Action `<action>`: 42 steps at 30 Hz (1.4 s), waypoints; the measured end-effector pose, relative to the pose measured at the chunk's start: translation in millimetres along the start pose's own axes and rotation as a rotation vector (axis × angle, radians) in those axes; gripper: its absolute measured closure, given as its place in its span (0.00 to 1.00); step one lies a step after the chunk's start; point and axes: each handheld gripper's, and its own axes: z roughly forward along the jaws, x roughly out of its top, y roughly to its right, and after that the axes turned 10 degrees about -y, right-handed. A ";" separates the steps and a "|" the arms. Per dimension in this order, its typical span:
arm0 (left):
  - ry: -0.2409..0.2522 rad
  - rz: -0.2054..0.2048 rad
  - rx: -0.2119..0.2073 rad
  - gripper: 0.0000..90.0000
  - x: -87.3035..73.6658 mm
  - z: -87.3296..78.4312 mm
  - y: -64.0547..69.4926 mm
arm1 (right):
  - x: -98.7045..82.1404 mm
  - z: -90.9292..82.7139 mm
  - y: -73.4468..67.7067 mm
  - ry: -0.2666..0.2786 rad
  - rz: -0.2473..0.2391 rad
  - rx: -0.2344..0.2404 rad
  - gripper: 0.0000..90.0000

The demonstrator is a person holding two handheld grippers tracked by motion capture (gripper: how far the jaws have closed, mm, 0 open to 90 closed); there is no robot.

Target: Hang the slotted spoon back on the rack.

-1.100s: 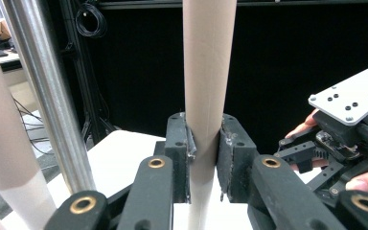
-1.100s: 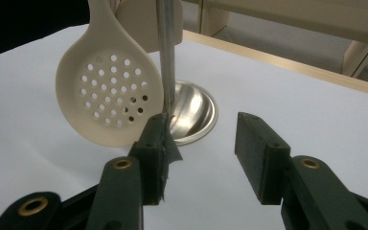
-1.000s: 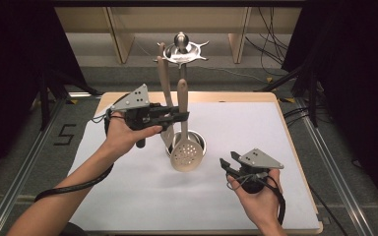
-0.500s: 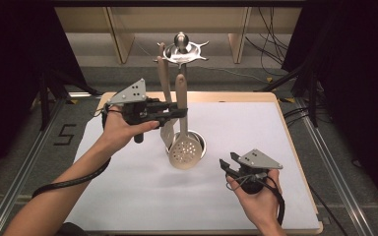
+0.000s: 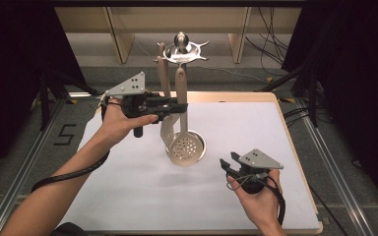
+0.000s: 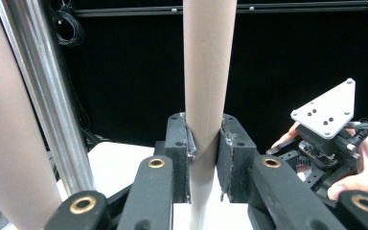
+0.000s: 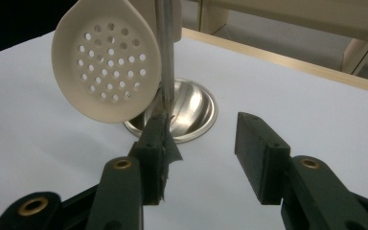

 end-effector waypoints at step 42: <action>0.009 -0.045 -0.069 0.84 -0.7 -1.3 -15.5 | 0.1 1.2 1.2 0.007 -0.028 -0.005 0.64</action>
